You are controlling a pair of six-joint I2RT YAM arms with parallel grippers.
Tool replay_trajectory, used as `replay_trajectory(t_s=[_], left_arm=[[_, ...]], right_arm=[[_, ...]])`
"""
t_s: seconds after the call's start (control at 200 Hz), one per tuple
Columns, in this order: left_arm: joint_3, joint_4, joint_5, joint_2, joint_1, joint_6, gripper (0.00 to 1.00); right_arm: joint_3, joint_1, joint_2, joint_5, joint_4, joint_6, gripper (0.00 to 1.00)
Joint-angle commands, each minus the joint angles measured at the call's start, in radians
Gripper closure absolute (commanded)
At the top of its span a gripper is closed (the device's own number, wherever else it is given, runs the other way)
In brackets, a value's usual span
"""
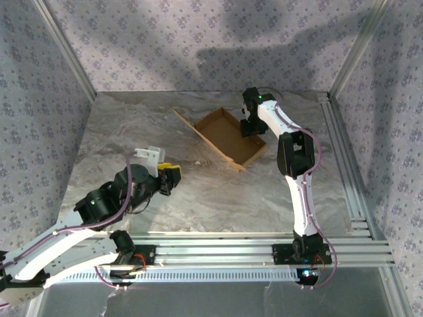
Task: Fold the paper box
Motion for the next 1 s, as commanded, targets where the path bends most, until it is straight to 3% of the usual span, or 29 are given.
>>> replay_trajectory(t_s=[0.0, 0.29, 0.41, 0.695, 0.999], left_arm=[[0.006, -0.012, -0.016, -0.026, 0.038, -0.012, 0.63], [0.010, -0.037, 0.000, -0.039, 0.054, -0.010, 0.63], [0.006, -0.064, -0.022, -0.032, 0.055, -0.018, 0.63], [0.008, -0.073, -0.036, 0.001, 0.057, -0.034, 0.64], [0.002, -0.030, 0.008, 0.083, 0.059, -0.028, 0.65]], right_arm=[[0.008, 0.001, 0.007, -0.005, -0.023, 0.028, 0.61], [-0.151, -0.003, -0.110, 0.006, 0.051, 0.185, 0.84], [-0.285, -0.016, -0.198, -0.023, 0.122, 0.314, 1.00], [-0.631, -0.020, -0.400, -0.079, 0.316, 0.824, 1.00], [-0.827, 0.130, -0.544, 0.037, 0.317, 1.399, 1.00]])
